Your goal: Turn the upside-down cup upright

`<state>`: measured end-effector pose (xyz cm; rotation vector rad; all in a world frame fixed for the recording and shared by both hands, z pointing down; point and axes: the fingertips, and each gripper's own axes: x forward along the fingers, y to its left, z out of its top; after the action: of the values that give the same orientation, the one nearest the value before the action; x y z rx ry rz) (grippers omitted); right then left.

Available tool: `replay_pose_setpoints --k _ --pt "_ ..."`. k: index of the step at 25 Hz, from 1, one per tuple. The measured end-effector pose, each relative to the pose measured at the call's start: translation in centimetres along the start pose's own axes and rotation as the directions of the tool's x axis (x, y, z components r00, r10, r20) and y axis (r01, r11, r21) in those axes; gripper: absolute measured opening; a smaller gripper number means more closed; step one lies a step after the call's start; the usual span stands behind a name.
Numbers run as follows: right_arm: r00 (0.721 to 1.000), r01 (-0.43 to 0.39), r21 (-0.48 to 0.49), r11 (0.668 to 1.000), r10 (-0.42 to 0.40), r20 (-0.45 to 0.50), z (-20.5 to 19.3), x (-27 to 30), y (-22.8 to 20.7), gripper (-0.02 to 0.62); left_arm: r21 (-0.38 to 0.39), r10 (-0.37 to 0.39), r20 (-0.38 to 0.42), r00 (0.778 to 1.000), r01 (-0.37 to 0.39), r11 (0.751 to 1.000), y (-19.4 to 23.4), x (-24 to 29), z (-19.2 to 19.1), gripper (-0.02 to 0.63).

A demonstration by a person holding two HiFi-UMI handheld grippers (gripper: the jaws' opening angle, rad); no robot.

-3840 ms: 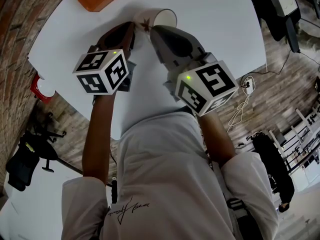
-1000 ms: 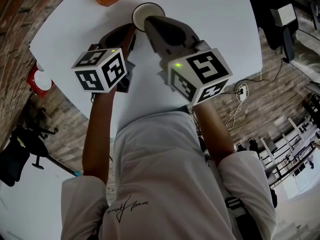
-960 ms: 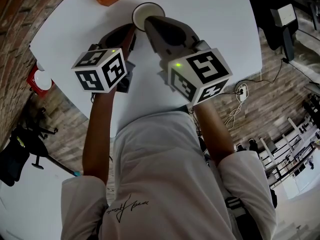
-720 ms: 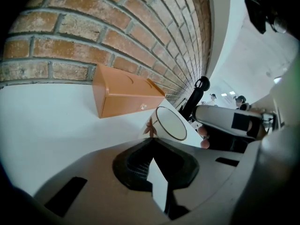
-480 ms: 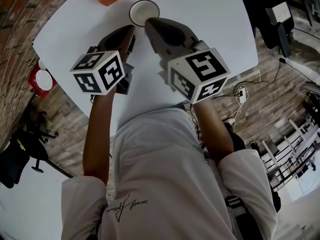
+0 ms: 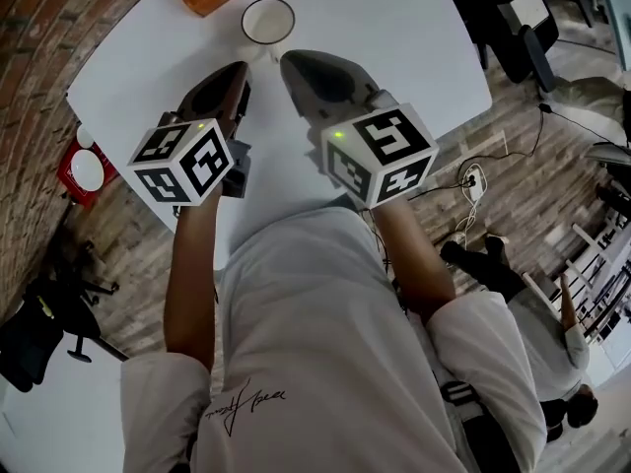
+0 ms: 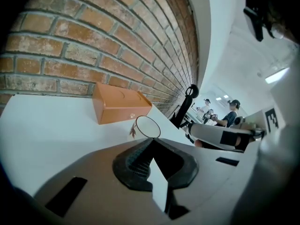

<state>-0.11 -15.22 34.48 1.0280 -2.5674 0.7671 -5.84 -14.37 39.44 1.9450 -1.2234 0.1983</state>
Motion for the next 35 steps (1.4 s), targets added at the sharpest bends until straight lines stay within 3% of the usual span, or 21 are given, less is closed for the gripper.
replay_pose_setpoints --k 15,24,35 --pt "0.998 0.043 -0.008 0.999 -0.043 0.055 -0.7 -7.3 4.1 0.021 0.01 -0.083 0.063 0.995 0.083 0.997 -3.7 -7.6 -1.7 0.008" --pt "0.997 0.012 -0.049 0.999 -0.009 0.076 -1.7 -11.7 8.5 0.02 0.059 -0.148 0.123 0.981 0.142 0.988 -6.8 -13.3 -1.7 0.008" --pt "0.992 -0.036 -0.002 0.999 0.036 0.118 -3.1 -16.5 13.4 0.02 0.105 -0.202 0.157 0.967 0.187 0.977 -8.8 -20.2 -4.2 0.008"
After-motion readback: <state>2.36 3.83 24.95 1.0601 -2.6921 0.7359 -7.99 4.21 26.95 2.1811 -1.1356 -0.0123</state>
